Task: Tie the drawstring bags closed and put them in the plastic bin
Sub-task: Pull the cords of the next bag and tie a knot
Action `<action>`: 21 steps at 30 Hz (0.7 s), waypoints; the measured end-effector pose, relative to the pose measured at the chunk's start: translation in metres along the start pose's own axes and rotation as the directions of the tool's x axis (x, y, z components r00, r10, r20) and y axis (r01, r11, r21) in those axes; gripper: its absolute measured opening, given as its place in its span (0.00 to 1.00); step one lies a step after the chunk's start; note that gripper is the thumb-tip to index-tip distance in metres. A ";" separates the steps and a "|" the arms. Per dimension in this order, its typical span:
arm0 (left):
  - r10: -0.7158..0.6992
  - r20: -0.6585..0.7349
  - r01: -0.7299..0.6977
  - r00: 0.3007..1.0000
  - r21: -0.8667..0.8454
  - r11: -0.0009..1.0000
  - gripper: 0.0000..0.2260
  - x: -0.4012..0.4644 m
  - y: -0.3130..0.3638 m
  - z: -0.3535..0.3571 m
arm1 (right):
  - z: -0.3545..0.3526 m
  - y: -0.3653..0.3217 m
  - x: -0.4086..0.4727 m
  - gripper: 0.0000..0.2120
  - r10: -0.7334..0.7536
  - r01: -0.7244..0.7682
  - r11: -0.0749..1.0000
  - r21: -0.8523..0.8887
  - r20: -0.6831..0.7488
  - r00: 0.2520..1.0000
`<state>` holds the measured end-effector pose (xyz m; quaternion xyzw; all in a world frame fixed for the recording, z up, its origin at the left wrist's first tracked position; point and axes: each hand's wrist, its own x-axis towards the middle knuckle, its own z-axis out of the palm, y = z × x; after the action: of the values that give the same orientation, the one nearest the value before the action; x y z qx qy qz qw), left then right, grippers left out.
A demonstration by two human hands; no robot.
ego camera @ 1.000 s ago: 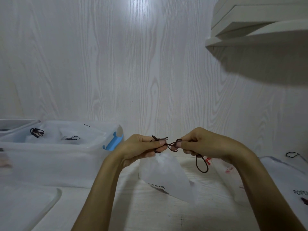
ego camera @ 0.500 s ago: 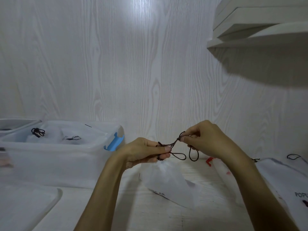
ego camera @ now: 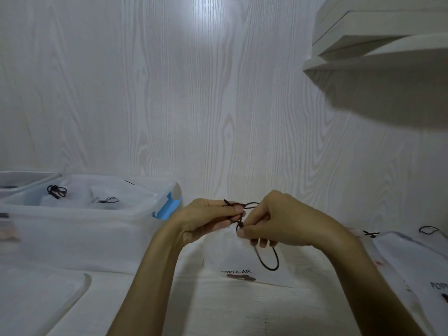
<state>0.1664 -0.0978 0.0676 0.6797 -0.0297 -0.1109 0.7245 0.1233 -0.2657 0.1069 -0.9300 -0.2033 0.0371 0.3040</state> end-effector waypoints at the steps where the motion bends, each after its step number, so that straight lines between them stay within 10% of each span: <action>1: -0.008 0.010 0.008 1.000 0.014 1.000 0.07 -0.001 0.001 -0.001 | -0.003 -0.002 -0.003 0.10 -0.009 0.009 0.999 -0.038 0.001 1.000; 6: -0.011 0.048 0.009 0.999 0.049 0.999 0.04 -0.010 0.005 -0.002 | -0.017 0.006 -0.005 0.12 0.001 -0.024 0.997 -0.077 -0.280 0.960; 21: 0.103 0.196 -0.131 0.975 0.135 0.982 0.13 -0.019 0.009 -0.005 | -0.013 0.020 0.008 0.04 -0.030 0.006 0.885 0.466 0.045 0.999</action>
<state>0.1499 -0.0881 0.0784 0.7147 -0.1464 -0.1294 0.6716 0.1400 -0.2842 0.1067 -0.8268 -0.2047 0.1057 0.5131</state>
